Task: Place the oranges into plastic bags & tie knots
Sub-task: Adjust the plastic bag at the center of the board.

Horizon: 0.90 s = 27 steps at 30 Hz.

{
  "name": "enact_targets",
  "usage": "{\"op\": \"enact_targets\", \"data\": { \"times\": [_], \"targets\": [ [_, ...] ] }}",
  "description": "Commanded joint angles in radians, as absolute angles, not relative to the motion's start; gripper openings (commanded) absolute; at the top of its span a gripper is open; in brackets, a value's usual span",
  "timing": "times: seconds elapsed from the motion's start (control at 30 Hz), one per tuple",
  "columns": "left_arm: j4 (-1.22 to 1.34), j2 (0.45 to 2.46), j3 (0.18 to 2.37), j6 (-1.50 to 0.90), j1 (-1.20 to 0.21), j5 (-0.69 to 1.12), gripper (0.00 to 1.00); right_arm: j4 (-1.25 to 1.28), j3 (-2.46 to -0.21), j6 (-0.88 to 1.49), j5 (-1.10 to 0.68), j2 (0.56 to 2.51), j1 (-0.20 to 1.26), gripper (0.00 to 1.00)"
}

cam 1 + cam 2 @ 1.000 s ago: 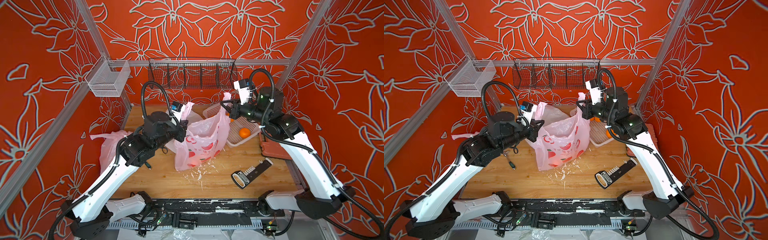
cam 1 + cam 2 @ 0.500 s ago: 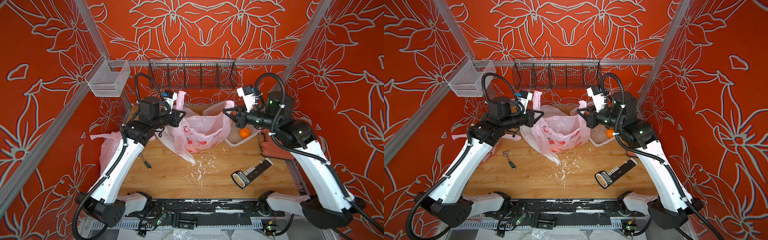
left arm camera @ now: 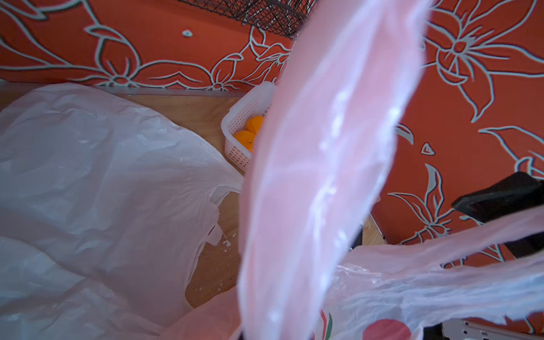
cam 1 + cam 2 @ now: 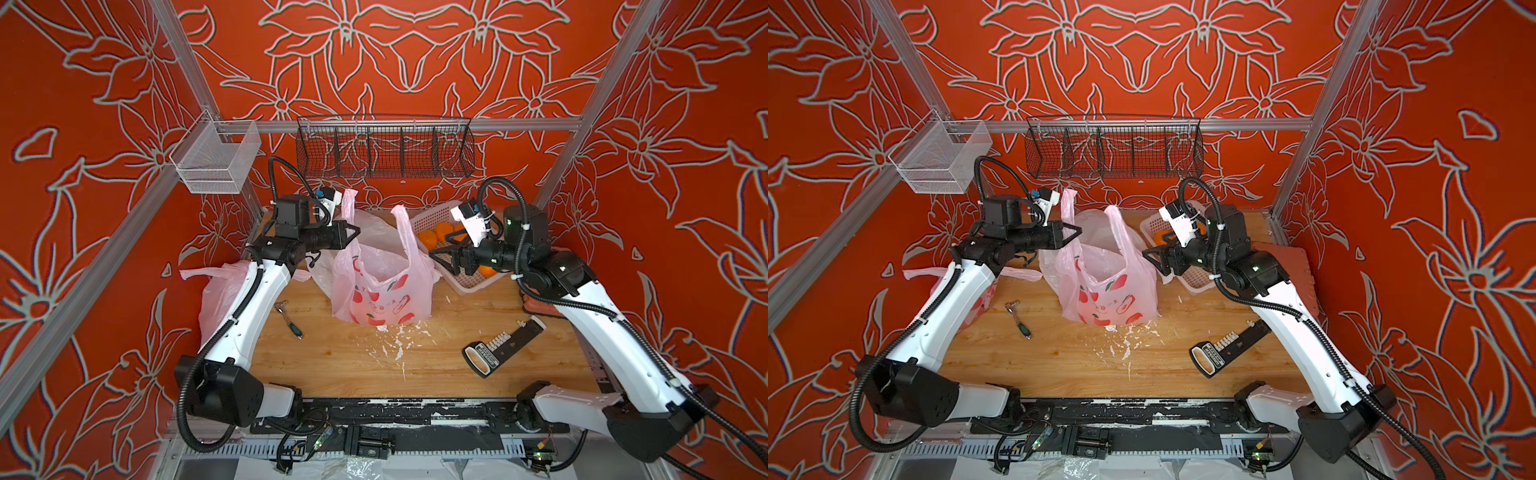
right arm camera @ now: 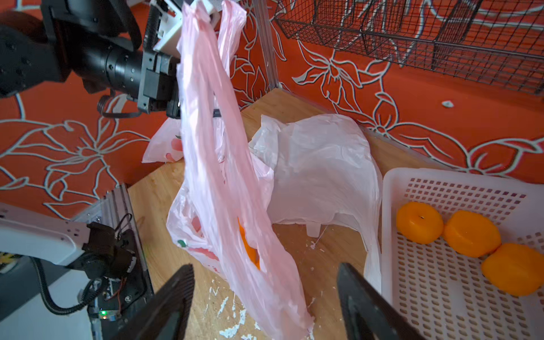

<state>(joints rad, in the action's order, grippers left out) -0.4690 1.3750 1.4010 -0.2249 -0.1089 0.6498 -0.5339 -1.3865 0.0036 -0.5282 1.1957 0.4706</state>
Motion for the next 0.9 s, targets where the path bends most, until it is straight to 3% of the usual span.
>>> {"op": "enact_targets", "data": {
  "times": [0.0,0.2,0.43,0.87],
  "targets": [
    [-0.436,1.367,1.41,-0.214,-0.097,0.689,0.0,-0.402,-1.339,-0.067,-0.612,1.138,0.465,0.82],
    [-0.438,1.345,1.395,-0.196,-0.094,0.698,0.0,-0.154,-1.231,-0.035,-0.756,1.151,0.465,0.87],
    [-0.439,1.338,1.387,-0.199,-0.091,0.721,0.0,-0.075,-1.259,-0.053,-0.994,1.252,0.441,0.98],
    [-0.449,1.327,1.382,-0.196,-0.091,0.738,0.0,0.008,-1.292,-0.041,-1.017,1.411,0.394,0.98]
  ]
}}
